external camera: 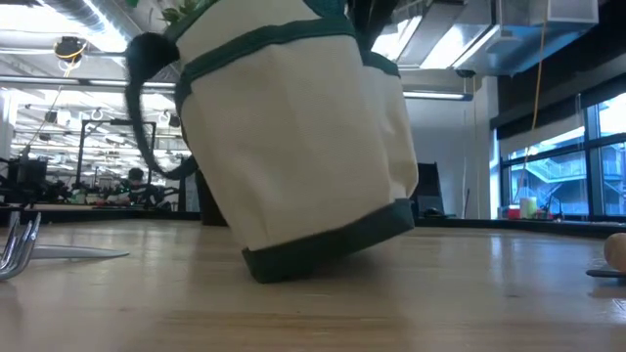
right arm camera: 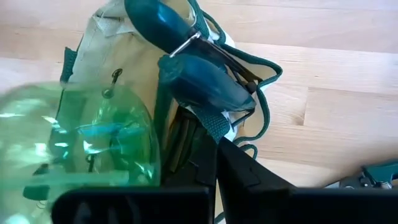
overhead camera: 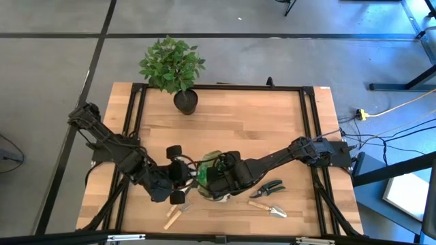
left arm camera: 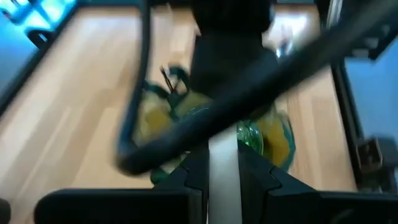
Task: Pick & Place Garden tools in Gardening bag
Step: Put the green spray bottle into the brown gardening bag
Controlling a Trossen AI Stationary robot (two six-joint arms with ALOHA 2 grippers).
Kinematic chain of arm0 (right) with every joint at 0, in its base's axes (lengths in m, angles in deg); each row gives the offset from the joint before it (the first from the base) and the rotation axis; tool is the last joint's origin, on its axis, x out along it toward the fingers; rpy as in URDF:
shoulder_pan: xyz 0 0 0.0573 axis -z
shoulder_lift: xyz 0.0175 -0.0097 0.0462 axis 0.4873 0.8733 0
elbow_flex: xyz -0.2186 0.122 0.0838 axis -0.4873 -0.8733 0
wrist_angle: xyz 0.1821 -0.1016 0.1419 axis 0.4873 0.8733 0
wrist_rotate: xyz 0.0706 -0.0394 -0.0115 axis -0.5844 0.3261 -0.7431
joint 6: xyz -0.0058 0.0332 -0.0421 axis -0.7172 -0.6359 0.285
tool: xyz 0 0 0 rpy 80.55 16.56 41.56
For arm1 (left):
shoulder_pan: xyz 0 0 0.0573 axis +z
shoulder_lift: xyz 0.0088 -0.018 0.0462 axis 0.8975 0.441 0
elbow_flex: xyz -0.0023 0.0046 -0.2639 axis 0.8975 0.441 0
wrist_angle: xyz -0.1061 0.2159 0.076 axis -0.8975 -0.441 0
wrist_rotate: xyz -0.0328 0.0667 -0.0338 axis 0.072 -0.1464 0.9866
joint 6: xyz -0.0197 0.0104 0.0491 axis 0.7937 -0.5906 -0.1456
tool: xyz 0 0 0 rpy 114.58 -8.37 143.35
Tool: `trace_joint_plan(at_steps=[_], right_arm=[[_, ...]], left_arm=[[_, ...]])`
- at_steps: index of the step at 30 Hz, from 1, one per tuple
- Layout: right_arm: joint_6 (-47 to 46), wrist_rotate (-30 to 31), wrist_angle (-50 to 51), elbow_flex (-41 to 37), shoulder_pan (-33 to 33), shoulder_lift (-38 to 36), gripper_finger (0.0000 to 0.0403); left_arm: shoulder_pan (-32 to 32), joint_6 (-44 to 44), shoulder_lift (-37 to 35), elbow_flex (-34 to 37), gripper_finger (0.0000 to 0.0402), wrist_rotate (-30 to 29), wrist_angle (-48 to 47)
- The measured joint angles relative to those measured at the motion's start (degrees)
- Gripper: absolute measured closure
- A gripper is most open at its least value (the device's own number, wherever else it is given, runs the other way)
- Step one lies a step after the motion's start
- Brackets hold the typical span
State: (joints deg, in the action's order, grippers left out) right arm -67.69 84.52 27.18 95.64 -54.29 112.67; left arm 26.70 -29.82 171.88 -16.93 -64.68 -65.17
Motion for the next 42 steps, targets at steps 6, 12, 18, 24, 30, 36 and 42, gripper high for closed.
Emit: trace_joint_plan(at_steps=[6,12,18,24,30,36,42], right_arm=[[-0.06,0.20,0.33,0.00,0.00,-0.04,0.0396],[-0.10,0.20,0.42,-0.04,-0.07,-0.04,0.0396],[-0.23,0.19,0.52,-0.04,-0.12,-0.04,0.0396],[-0.01,0.40,0.52,-0.07,-0.07,-0.04,0.0396],[0.01,0.40,0.77,-0.14,-0.09,-0.04,0.0396],[0.23,0.83,1.05,-0.20,-0.16,-0.04,0.0396],[0.40,0.82,0.91,-0.22,-0.15,-0.04,0.0396]], left_arm=[[1.30,-0.37,2.86,0.00,0.0364,4.16,-0.91],[1.67,-1.05,4.29,0.00,0.0364,5.77,-0.18],[3.28,-3.99,4.69,0.00,0.0364,6.63,0.79],[6.27,-6.83,4.73,0.00,0.0364,8.56,3.82],[8.81,-8.55,7.16,-0.02,0.0364,12.91,6.12],[8.90,-9.43,9.72,-0.09,0.0364,14.47,8.43],[8.97,-9.65,9.83,-0.09,0.0364,12.23,8.17]])
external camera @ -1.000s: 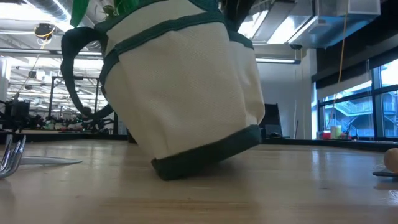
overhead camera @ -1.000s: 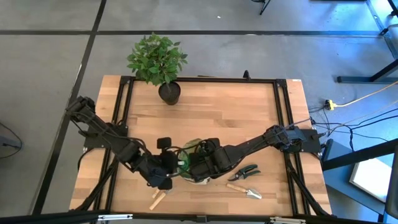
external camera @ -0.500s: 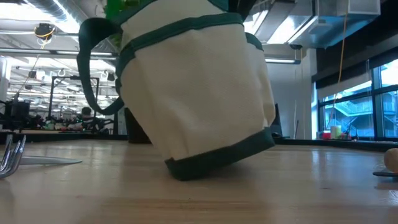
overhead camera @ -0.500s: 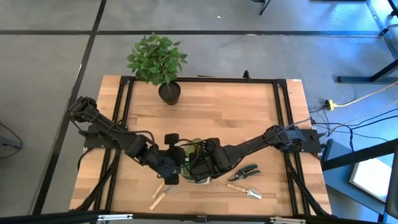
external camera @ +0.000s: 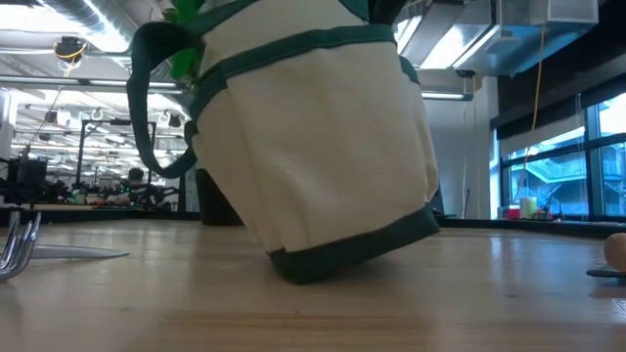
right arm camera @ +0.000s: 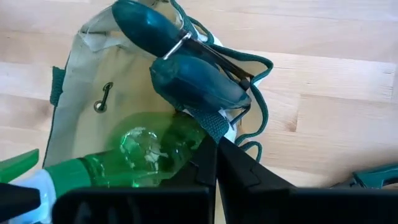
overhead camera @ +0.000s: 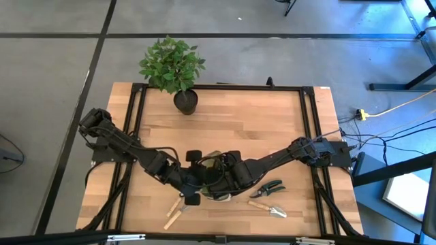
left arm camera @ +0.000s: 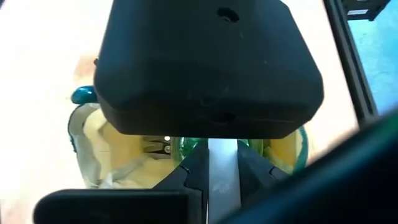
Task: Pick & Place Garden tools in Gardening bag
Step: Put the green spray bottle into the brown gardening bag
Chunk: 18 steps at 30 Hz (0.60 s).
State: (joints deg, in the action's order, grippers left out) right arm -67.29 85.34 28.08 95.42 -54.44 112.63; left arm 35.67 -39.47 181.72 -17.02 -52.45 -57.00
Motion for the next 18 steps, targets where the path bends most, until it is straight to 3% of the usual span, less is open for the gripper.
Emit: trace_joint_plan(at_steps=[18], right_arm=[[0.00,0.00,-0.42,0.02,0.11,0.00,0.0396]], left_arm=[[1.16,-0.41,0.31,0.00,0.0352,-1.42,-0.90]])
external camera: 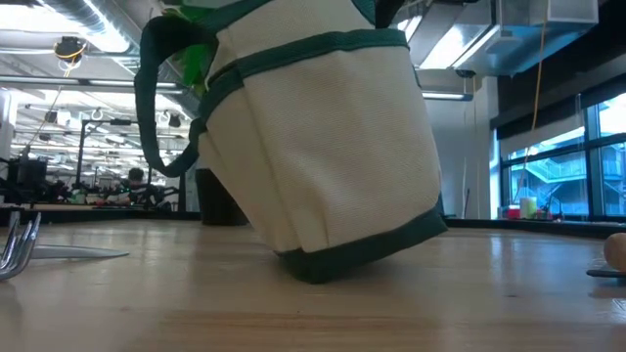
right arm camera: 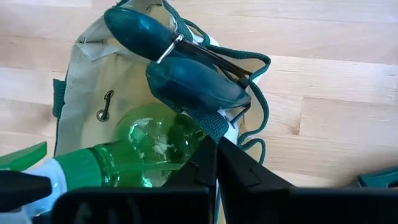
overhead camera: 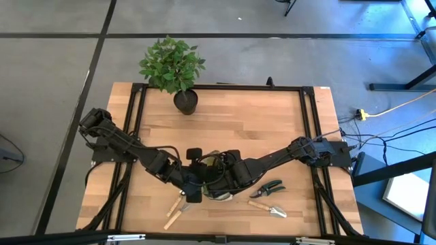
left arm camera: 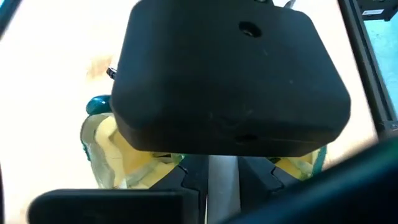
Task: Pick & Place Garden tools in Gardening bag
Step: Put the green spray bottle into the brown gardening bag, then put the green shear scissors into the brown gardening bag
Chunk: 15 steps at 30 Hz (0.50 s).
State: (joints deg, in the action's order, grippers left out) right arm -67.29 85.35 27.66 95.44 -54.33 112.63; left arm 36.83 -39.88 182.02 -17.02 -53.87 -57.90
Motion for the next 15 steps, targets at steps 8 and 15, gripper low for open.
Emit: trace_joint_plan(at_steps=[8,15], right_arm=[[0.00,0.01,-0.15,0.00,-0.02,0.00,0.0396],[0.20,0.01,-0.20,0.04,-0.06,0.00,0.0396]], left_arm=[[-0.50,-0.48,0.07,0.02,0.0284,-2.01,0.04],[-0.68,1.49,0.07,0.07,0.0207,-1.35,0.02]])
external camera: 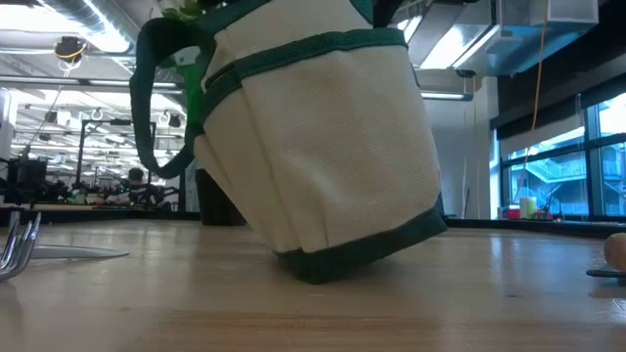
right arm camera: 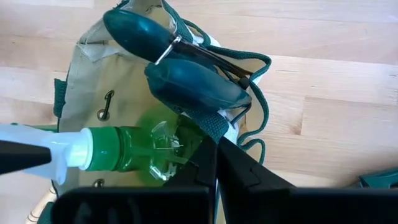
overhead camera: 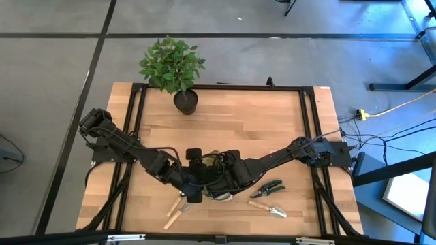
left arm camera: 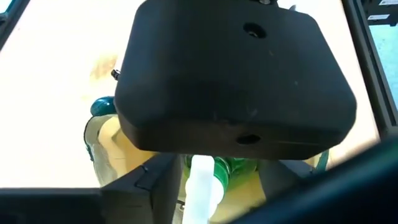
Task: Pick & Place Garden tools in Gardening bag
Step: Put the green shear scissors into the brown gardening bag
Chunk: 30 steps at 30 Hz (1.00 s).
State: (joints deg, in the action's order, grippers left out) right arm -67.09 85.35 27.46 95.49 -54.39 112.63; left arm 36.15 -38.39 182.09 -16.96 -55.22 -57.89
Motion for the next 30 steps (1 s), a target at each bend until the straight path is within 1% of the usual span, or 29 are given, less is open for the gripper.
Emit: trace_joint_plan(at_steps=[2,5,14,19,24,30], right_arm=[[0.01,0.00,-0.29,0.03,-0.01,0.00,0.0396],[0.01,0.00,-0.80,0.17,-0.01,0.00,0.0396],[0.25,-0.02,-0.74,0.33,-0.12,-0.11,0.0396],[0.33,-0.03,-0.37,0.33,-0.10,-0.11,0.0396],[0.45,0.18,-0.13,0.31,-0.07,-0.11,0.0396],[0.89,0.25,0.05,-0.29,-0.05,-0.11,0.0396]], left_arm=[[-0.46,0.46,-0.28,0.03,0.0193,-0.03,-0.04],[-0.76,1.25,-1.21,0.07,0.0188,-0.21,-0.68],[-2.88,5.80,-7.58,0.22,0.0205,-5.67,-6.29],[-3.92,9.78,-10.43,0.17,0.0203,-8.07,-12.17],[-4.26,14.63,-11.08,0.17,0.0202,-8.74,-19.33],[-5.66,16.08,-11.08,0.15,0.0201,-9.89,-20.74]])
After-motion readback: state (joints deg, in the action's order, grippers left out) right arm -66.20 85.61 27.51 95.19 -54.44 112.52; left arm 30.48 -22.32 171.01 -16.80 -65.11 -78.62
